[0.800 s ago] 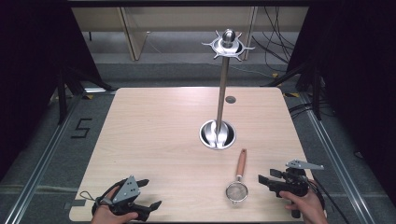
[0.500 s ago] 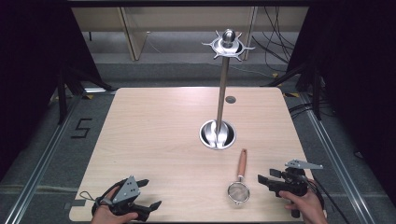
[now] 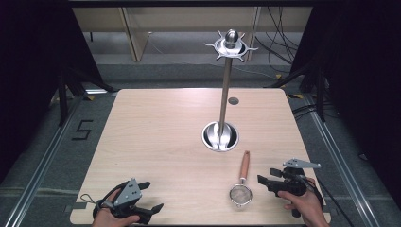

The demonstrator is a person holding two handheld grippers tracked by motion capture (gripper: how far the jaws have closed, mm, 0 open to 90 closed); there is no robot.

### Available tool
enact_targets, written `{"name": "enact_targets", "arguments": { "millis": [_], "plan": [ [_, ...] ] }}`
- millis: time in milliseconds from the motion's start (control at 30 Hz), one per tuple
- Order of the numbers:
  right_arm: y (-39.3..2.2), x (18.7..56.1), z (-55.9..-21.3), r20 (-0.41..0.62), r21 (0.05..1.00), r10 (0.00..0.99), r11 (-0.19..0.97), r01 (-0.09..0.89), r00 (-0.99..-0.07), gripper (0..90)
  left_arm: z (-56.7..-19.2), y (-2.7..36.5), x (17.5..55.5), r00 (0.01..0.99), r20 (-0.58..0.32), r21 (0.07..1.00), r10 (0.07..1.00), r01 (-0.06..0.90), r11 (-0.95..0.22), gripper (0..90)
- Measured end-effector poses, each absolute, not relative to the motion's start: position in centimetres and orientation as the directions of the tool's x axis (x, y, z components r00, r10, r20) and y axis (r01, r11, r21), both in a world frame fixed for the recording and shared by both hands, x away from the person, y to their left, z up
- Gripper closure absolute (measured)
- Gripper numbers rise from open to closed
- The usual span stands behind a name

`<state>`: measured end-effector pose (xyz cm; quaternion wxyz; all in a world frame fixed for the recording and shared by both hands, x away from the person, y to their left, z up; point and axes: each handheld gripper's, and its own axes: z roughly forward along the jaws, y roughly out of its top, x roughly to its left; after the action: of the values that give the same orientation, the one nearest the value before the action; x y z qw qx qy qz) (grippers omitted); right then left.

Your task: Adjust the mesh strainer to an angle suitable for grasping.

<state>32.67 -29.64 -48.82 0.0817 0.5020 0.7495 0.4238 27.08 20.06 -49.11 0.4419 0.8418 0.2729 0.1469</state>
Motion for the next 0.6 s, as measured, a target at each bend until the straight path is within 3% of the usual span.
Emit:
{"name": "enact_targets", "arguments": {
  "millis": [33,133,167,200,400,600],
  "plan": [
    [-29.3,32.9,-48.6,0.268,0.723,0.817,0.181,0.667,-0.511,31.4,-49.1,20.1,27.1,0.808,0.006,0.824,0.59,0.33,-0.46,15.3],
    [-28.6,32.8,-48.3,0.292,0.699,0.82,0.169,0.695,-0.492,31.4,-49.1,20.1,27.1,0.807,0.009,0.823,0.59,0.329,-0.463,15.3],
    [-28.6,33.2,-48.4,0.259,0.718,0.817,0.195,0.668,-0.516,31.5,-49.1,20.1,27.1,0.808,0.006,0.823,0.589,0.331,-0.461,15.3],
    [-28.1,33.0,-48.2,0.291,0.695,0.826,0.164,0.7,-0.482,31.5,-49.1,20.1,27.1,0.808,0.009,0.822,0.589,0.33,-0.465,15.2],
    [-26.7,34.2,-47.2,0.216,0.704,0.817,0.249,0.666,-0.534,32.0,-49.1,20.1,27.1,0.809,0.011,0.823,0.588,0.327,-0.464,15.2],
    [-25.1,35.4,-47.2,0.187,0.658,0.829,0.292,0.694,-0.527,32.3,-49.1,20.1,27.1,0.809,0.012,0.823,0.587,0.326,-0.465,15.2]
  ]
}}
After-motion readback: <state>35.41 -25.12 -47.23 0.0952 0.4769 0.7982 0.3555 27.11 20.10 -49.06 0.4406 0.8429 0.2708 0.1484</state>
